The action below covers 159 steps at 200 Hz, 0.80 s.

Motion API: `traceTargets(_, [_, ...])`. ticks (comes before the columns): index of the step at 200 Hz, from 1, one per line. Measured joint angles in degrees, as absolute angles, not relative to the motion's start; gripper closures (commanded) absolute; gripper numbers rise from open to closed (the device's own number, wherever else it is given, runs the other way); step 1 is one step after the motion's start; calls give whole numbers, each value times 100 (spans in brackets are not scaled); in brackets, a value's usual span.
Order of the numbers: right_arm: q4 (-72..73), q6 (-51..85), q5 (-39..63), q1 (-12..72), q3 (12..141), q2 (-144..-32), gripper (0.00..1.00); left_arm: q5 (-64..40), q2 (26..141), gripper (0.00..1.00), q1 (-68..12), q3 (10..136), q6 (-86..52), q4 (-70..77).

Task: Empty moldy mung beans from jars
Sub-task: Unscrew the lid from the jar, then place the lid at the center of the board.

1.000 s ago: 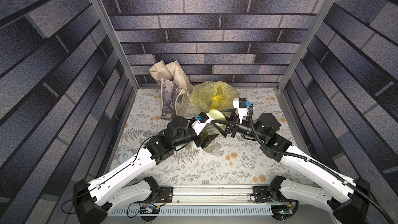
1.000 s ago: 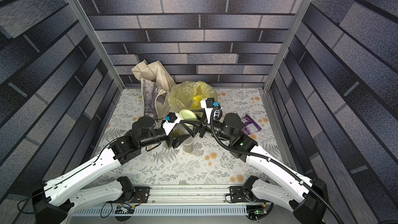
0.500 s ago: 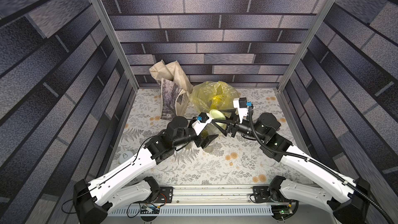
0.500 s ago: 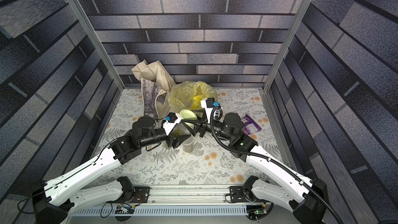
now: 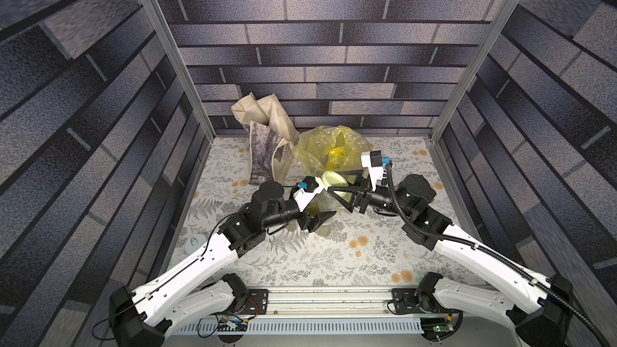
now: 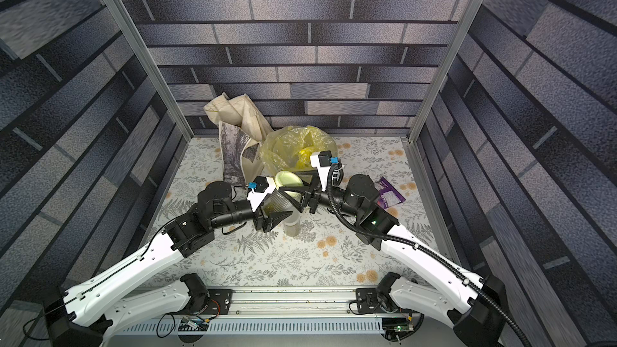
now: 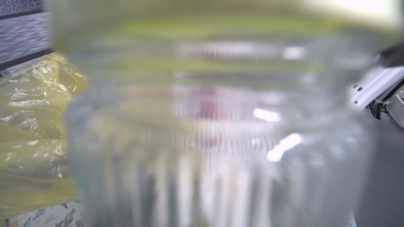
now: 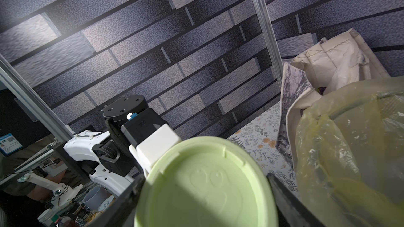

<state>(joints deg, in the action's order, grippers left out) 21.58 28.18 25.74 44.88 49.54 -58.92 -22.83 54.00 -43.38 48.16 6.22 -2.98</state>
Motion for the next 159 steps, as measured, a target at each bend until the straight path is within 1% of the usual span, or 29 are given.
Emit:
traceTargets(66, [2340, 3022, 2729, 4364, 4954, -5885, 39, -2421, 5286, 33, -4298, 4707, 598, -178])
traceTargets(90, [2198, 2998, 2707, 4143, 4980, -5763, 39, -2379, 5266, 33, -4215, 4674, 563, -180])
traceTargets(159, [1638, 2810, 2622, 3844, 5155, -5509, 39, -2285, 5142, 33, -4193, 4641, 550, -176])
